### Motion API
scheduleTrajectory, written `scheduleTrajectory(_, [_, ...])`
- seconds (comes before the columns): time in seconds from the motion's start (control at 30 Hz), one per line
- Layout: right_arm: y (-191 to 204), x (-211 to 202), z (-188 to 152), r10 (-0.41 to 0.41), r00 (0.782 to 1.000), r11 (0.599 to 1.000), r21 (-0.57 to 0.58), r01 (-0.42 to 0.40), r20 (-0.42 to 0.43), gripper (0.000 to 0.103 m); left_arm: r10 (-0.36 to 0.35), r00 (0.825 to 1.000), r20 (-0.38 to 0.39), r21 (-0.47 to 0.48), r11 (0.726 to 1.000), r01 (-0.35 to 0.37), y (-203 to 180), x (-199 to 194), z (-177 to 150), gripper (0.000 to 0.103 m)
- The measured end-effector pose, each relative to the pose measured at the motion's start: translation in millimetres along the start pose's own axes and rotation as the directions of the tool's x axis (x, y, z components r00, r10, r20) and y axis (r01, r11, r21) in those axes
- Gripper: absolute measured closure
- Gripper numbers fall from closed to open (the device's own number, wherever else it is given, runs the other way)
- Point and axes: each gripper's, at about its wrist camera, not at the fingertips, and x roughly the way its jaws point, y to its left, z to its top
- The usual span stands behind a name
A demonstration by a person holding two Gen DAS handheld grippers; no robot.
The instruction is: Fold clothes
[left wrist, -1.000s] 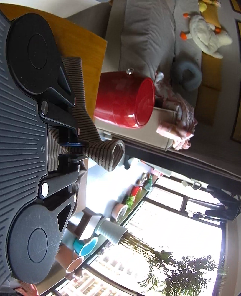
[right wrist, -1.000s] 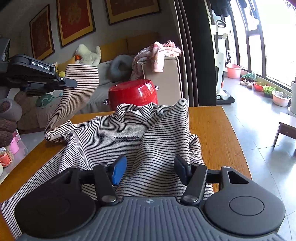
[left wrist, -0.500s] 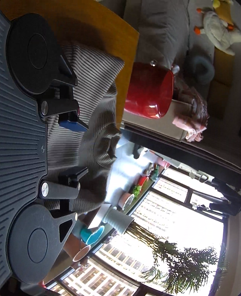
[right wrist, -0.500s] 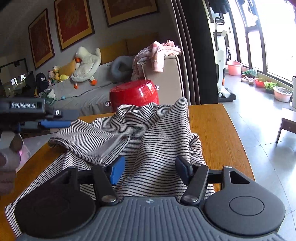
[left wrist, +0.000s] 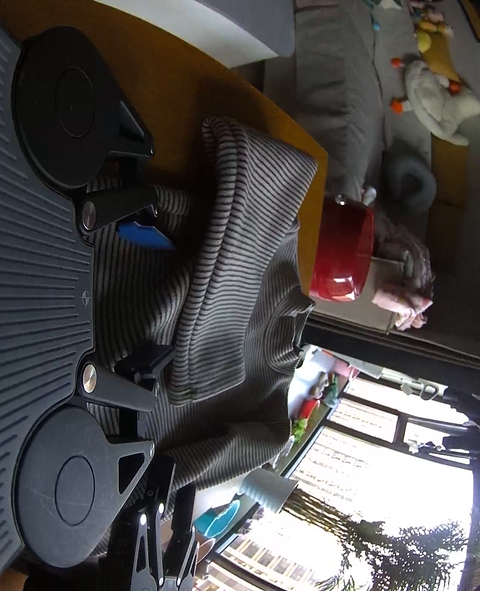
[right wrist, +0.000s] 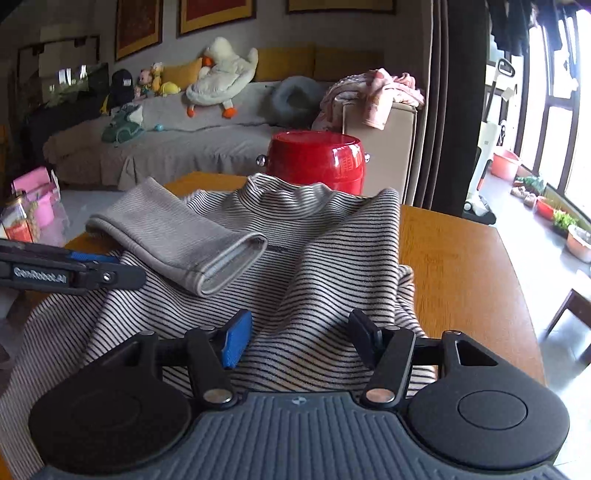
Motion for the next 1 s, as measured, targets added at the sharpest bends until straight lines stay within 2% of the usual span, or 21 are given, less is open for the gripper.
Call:
scheduleTrajectory(0.1, [6.7, -8.2, -6.9, -0.055, 0.998, 0.995, -0.083, 0.052, -0.028, 0.048, 0.006, 1.0, 0.009, -0.009, 1.0, -0.006, 9.6, -16.6, -5.9, 0.031])
scheduleTrajectory(0.23, [2.5, -23.1, -14.9, -0.157, 0.987, 0.979, -0.134, 0.15, -0.043, 0.048, -0.001, 1.0, 0.014, 0.026, 1.0, 0.0, 16.1, -32.8, -10.8, 0.028])
scheduleTrajectory(0.4, [-21.6, -37.0, -14.0, -0.243, 0.967, 0.969, -0.075, 0.237, -0.083, 0.047, -0.009, 1.0, 0.001, 0.018, 1.0, 0.009, 24.3, -43.1, -14.6, 0.019])
scheduleTrajectory(0.47, [-27.7, -46.1, -4.6, -0.221, 0.973, 0.975, -0.033, 0.22, -0.07, 0.047, -0.015, 1.0, -0.004, 0.028, 0.999, 0.016, 23.6, -46.1, -16.9, 0.017])
scheduleTrajectory(0.53, [-32.5, -59.9, 8.5, -0.136, 0.99, 0.989, 0.051, 0.137, -0.031, 0.047, -0.021, 1.0, -0.006, 0.041, 0.999, 0.022, 22.3, -49.3, -19.3, 0.014])
scheduleTrajectory(0.6, [-34.1, -70.2, 25.1, -0.044, 0.999, 0.99, 0.132, 0.04, 0.026, 0.049, -0.03, 1.0, 0.0, 0.061, 0.998, 0.03, 19.6, -52.6, -21.5, 0.012])
scheduleTrajectory(0.7, [-28.3, -55.9, 47.2, 0.076, 0.996, 0.976, 0.203, -0.083, 0.045, 0.07, -0.048, 0.999, 0.014, 0.084, 0.995, 0.047, 15.5, -54.0, -20.3, 0.012])
scheduleTrajectory(0.77, [-17.5, -31.6, 54.3, 0.144, 0.989, 0.966, 0.216, -0.143, 0.009, 0.072, -0.064, 0.998, 0.022, 0.078, 0.995, 0.062, 13.9, -52.5, -16.5, 0.012])
scheduleTrajectory(0.83, [-6.7, -2.9, 52.3, 0.182, 0.981, 0.962, 0.218, -0.165, -0.062, 0.072, -0.09, 0.996, 0.026, 0.077, 0.993, 0.088, 13.0, -50.9, -14.6, 0.014])
scheduleTrajectory(0.9, [-5.5, 12.9, 44.0, 0.134, 0.985, 0.977, 0.182, -0.112, -0.111, 0.072, -0.115, 0.993, 0.033, 0.092, 0.989, 0.111, 12.1, -48.1, -11.3, 0.015])
scheduleTrajectory(0.97, [-9.9, 23.6, 35.0, 0.046, 0.988, 0.991, 0.131, -0.027, -0.145, 0.078, -0.102, 0.994, 0.039, 0.115, 0.989, 0.097, 12.6, -42.6, -6.0, 0.015])
scheduleTrajectory(1.0, [-17.7, 26.2, 30.8, -0.023, 0.988, 0.994, 0.102, 0.039, -0.154, 0.091, -0.084, 0.996, 0.04, 0.119, 0.99, 0.079, 14.6, -39.0, -2.7, 0.015])
